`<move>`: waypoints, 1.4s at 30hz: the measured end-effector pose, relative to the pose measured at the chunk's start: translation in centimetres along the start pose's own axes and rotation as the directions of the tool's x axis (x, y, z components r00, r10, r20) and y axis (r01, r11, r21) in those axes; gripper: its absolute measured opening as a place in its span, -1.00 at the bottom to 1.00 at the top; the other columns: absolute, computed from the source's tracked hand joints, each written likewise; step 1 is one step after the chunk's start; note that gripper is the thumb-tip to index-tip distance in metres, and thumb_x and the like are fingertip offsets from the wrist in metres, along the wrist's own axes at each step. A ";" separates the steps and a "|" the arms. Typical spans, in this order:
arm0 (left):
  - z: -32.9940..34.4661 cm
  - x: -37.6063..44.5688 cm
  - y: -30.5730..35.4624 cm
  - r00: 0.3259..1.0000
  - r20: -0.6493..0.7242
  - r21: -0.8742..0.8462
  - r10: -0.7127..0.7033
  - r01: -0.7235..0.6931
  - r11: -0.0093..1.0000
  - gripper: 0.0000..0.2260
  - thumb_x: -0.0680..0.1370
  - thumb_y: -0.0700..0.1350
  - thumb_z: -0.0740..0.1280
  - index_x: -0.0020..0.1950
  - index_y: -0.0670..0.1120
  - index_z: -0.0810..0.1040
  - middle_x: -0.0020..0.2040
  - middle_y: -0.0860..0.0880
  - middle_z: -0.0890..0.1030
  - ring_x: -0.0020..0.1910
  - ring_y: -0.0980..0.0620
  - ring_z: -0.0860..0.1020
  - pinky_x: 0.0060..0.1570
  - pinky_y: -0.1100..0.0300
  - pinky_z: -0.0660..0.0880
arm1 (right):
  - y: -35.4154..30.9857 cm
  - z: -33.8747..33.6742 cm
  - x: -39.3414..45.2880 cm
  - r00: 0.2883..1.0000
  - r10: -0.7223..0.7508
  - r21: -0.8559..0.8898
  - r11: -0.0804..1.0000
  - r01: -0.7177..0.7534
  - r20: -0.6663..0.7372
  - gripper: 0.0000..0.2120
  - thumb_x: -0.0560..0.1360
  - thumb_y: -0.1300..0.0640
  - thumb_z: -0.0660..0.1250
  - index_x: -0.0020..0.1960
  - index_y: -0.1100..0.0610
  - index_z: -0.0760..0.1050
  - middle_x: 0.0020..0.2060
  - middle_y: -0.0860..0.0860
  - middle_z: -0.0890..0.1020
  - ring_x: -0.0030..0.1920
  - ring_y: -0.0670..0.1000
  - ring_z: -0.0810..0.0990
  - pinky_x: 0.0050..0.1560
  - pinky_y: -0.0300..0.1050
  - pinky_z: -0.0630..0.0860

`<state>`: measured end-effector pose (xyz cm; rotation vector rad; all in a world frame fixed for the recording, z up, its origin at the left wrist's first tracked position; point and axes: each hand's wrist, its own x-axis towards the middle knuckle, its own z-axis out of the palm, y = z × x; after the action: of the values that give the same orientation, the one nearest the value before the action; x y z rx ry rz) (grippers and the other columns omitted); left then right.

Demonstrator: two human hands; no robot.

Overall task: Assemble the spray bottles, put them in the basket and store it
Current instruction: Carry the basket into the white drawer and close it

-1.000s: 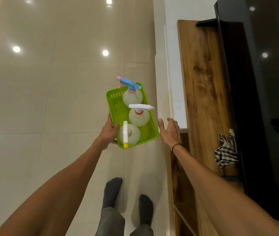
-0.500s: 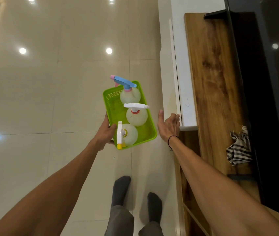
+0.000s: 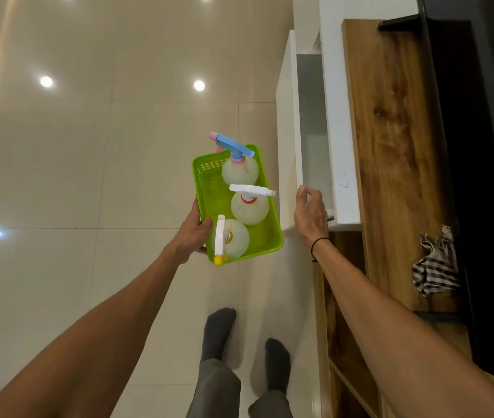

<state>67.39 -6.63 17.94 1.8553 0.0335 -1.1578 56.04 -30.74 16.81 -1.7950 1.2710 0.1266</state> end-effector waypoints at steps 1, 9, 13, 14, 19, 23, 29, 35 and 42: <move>-0.1 0.1 0.0 1.000 0.003 0.001 0.004 -0.004 1.000 -0.44 0.74 -0.09 0.17 0.64 0.33 0.07 0.41 0.04 0.52 0.19 -0.07 0.65 -0.30 0.02 0.69 | 0.0 0.0 0.2 1.000 0.013 0.013 1.000 -0.013 0.002 -0.31 0.64 -0.36 -0.07 0.60 0.05 0.20 0.54 0.13 0.37 0.52 0.23 0.34 0.45 0.20 0.32; -0.8 0.9 1.3 1.000 0.024 0.032 0.013 -0.013 0.999 -0.42 0.73 -0.07 0.18 0.64 0.35 0.04 0.43 0.05 0.51 0.21 -0.05 0.64 -0.24 -0.09 0.71 | -1.7 1.6 0.5 0.977 0.123 0.117 0.983 -0.144 0.173 -0.27 0.65 -0.37 -0.16 0.60 0.08 0.22 0.50 0.14 0.41 0.47 0.20 0.37 0.23 -0.02 0.26; -0.9 1.7 1.9 1.000 0.028 0.037 0.011 -0.012 0.999 -0.42 0.73 -0.07 0.19 0.64 0.35 0.03 0.44 0.02 0.51 0.21 -0.08 0.64 -0.24 -0.10 0.72 | -2.3 1.9 0.9 0.962 0.158 0.185 0.962 -0.201 0.224 -0.18 0.60 -0.44 -0.19 0.64 0.06 0.16 0.57 0.08 0.33 0.55 0.17 0.31 0.51 0.08 0.25; -0.9 1.9 2.0 0.999 0.032 0.038 0.012 -0.013 0.999 -0.41 0.73 -0.06 0.19 0.64 0.36 0.03 0.44 0.02 0.51 0.24 -0.11 0.63 -0.24 -0.12 0.72 | -2.3 2.1 1.0 0.953 0.171 0.200 0.954 -0.223 0.249 -0.07 0.51 -0.55 -0.21 0.64 0.03 0.15 0.58 0.07 0.32 0.55 0.17 0.33 0.55 0.15 0.26; -0.9 2.9 2.7 0.999 0.039 0.045 0.013 -0.015 0.999 -0.39 0.72 -0.06 0.20 0.64 0.37 0.01 0.45 0.02 0.50 0.27 -0.12 0.62 -0.25 -0.12 0.72 | 1.0 4.4 4.6 0.918 0.203 0.234 0.927 -0.292 0.341 0.33 0.04 -0.82 -0.19 0.61 -0.10 0.23 0.51 0.05 0.45 0.50 0.16 0.42 0.50 0.27 0.35; -1.1 3.7 2.8 0.999 0.048 0.058 0.016 -0.019 0.998 -0.39 0.72 -0.07 0.20 0.65 0.36 0.01 0.45 0.01 0.50 0.28 -0.14 0.60 -0.26 -0.11 0.71 | 1.3 5.3 5.6 0.894 0.211 0.234 0.918 -0.320 0.395 0.28 0.05 -0.83 -0.13 0.54 -0.12 0.37 0.47 0.01 0.52 0.48 0.13 0.46 0.51 0.24 0.35; -2.6 5.0 2.9 0.998 0.059 0.088 0.026 -0.031 0.996 -0.40 0.72 -0.07 0.18 0.64 0.37 0.01 0.42 -0.01 0.52 0.24 -0.15 0.63 -0.27 -0.08 0.71 | -2.7 4.1 3.3 0.873 0.234 0.224 0.908 -0.353 0.427 0.06 0.30 -0.72 -0.16 0.23 0.07 0.60 0.23 0.08 0.67 0.26 0.14 0.63 0.37 0.17 0.53; -4.5 6.1 3.5 0.997 0.066 0.098 0.043 -0.050 0.994 -0.43 0.73 -0.07 0.17 0.65 0.33 0.05 0.39 -0.03 0.53 0.13 -0.08 0.64 -0.34 0.04 0.66 | -3.3 5.8 4.0 0.859 0.193 0.264 0.900 -0.347 0.474 0.16 0.12 -0.81 -0.11 0.38 -0.09 0.56 0.35 0.03 0.62 0.36 0.11 0.57 0.42 0.18 0.49; -7.0 7.1 5.3 0.996 0.075 0.112 0.046 -0.054 0.992 -0.41 0.72 -0.08 0.18 0.65 0.34 0.03 0.38 -0.09 0.54 0.11 -0.13 0.65 -0.36 0.01 0.65 | -6.5 6.5 2.9 0.796 0.190 0.284 0.866 -0.412 0.575 0.17 0.09 -0.79 -0.13 0.51 -0.21 0.40 0.39 -0.01 0.60 0.35 0.09 0.60 0.39 0.28 0.50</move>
<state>78.64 -7.70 17.39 1.9016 -0.1216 -1.2128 65.07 -27.81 15.33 -1.0786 1.0705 0.4845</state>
